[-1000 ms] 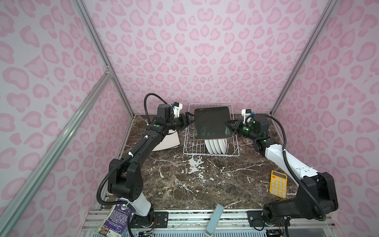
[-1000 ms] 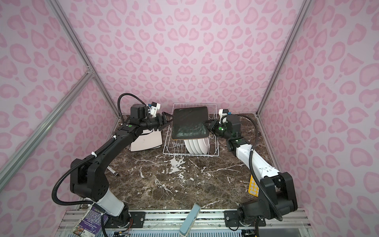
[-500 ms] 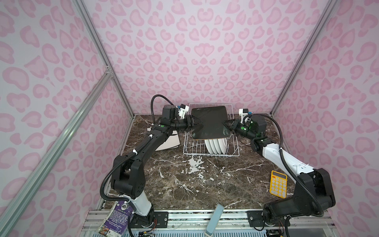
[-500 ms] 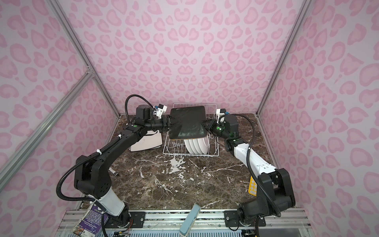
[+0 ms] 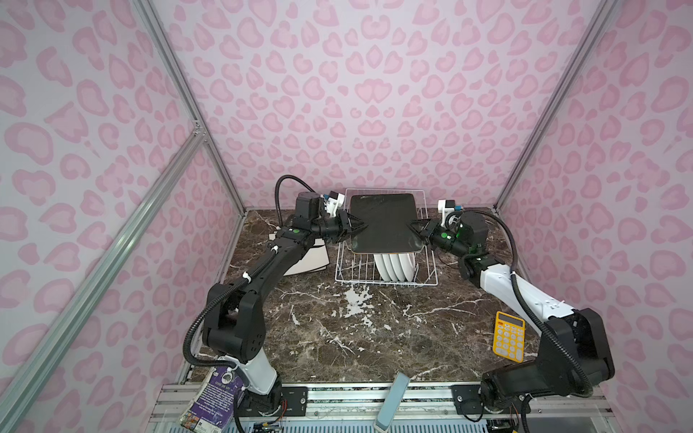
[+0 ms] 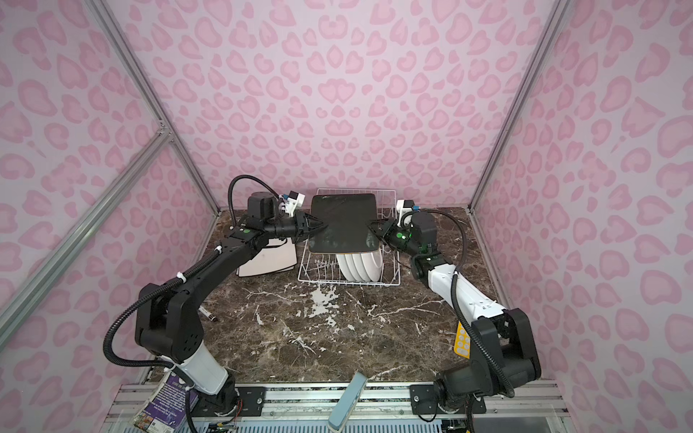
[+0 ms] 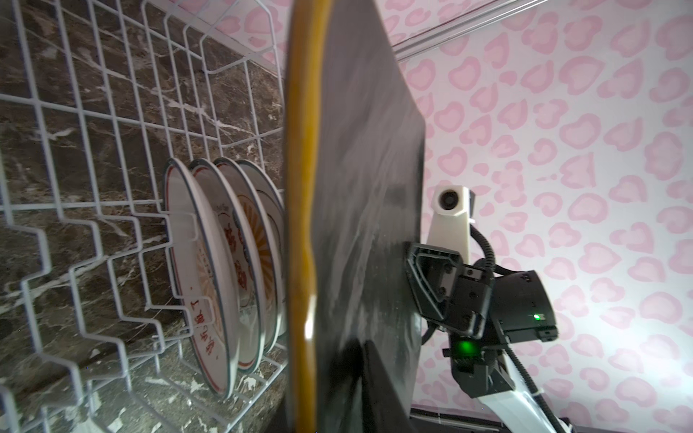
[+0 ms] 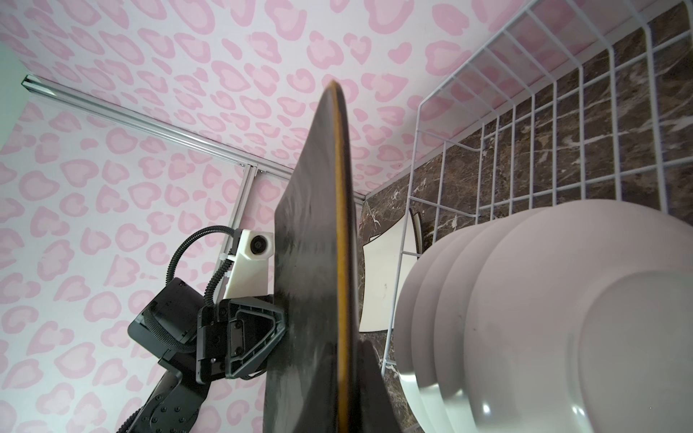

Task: Unload the plates from the dish rack

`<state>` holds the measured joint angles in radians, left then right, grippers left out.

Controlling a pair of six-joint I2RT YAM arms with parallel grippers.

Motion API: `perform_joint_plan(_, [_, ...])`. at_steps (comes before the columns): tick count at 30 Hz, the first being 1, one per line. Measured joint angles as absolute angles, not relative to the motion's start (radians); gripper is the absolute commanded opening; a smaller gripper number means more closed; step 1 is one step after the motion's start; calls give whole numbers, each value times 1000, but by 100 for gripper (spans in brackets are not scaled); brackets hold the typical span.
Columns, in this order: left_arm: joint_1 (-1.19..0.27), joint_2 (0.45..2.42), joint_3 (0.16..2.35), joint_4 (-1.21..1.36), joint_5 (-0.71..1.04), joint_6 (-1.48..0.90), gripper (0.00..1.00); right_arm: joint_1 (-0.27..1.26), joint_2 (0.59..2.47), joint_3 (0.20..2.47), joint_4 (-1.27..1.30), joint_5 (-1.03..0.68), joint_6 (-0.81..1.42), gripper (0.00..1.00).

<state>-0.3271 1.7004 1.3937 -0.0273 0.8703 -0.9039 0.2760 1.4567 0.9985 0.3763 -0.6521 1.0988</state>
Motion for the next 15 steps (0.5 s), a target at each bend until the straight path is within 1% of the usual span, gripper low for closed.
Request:
perform_joint_plan(2, [-325, 1700, 1383, 10, 884, -938, 4, 275, 1456, 997, 384, -650, 1101, 0])
perform_joint_plan(3, [-323, 1700, 1380, 26, 891, -955, 4, 275, 1456, 995, 384, -648, 1103, 0])
perform_joint_plan(12, [-323, 1700, 1372, 47, 890, -973, 4, 275, 1452, 993, 387, -644, 1106, 0])
perform_joint_plan(13, [-323, 1699, 1372, 47, 890, -971, 4, 275, 1450, 993, 386, -644, 1106, 0])
perform_joint_plan(15, [-324, 1693, 1372, 47, 889, -969, 4, 275, 1445, 993, 383, -644, 1104, 5])
